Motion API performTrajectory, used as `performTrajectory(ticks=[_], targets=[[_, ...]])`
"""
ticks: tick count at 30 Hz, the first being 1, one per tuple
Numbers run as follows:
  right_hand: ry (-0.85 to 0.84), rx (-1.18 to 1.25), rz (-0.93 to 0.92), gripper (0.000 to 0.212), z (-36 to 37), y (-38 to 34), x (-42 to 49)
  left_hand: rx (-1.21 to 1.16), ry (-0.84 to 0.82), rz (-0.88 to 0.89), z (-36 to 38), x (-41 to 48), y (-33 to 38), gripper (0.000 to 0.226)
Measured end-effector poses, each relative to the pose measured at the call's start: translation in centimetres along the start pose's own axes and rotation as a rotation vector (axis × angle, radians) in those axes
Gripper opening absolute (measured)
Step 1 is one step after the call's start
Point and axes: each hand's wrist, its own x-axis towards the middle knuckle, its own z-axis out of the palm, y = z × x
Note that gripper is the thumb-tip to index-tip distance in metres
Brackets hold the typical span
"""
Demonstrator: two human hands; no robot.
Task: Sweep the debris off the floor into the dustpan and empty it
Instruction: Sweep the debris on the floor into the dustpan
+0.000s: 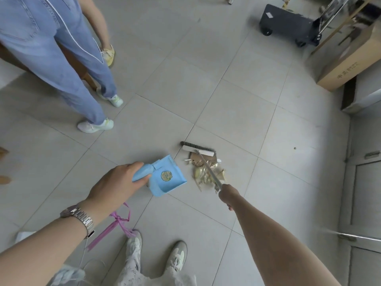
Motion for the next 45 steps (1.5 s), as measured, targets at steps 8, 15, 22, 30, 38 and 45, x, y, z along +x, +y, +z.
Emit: performTrajectory(ticks=[8, 15, 22, 30, 38, 45], targets=[[0.039, 0.001, -0.038, 0.043, -0.6, 2.4, -1.9, -0.01, -0.042, 0.039, 1.0, -0.3, 1.1, 0.022], [0.068, 0.319, 0.085, 0.041, -2.2, 4.0, -3.4, 0.014, -0.082, 0.094, 2.2, -1.4, 3.6, 0.023], [0.069, 0.881, 0.474, 0.019, -2.2, 5.4, -2.0, 0.077, -0.142, 0.157, 4.1, -2.0, 6.0, 0.021], [-0.051, 1.149, 0.66, 0.026, -0.9, 4.1, -3.3, 0.067, -0.176, 0.154, 5.6, -2.0, 6.1, 0.022], [-0.076, 1.121, 0.545, 0.028, 1.0, 1.7, -3.5, -0.016, -0.142, 0.132, 5.9, -1.0, 4.6, 0.021], [-0.09, 1.105, 0.52, 0.027, 3.0, -2.2, -3.4, -0.068, -0.085, 0.111, 5.9, -0.2, 3.1, 0.025]])
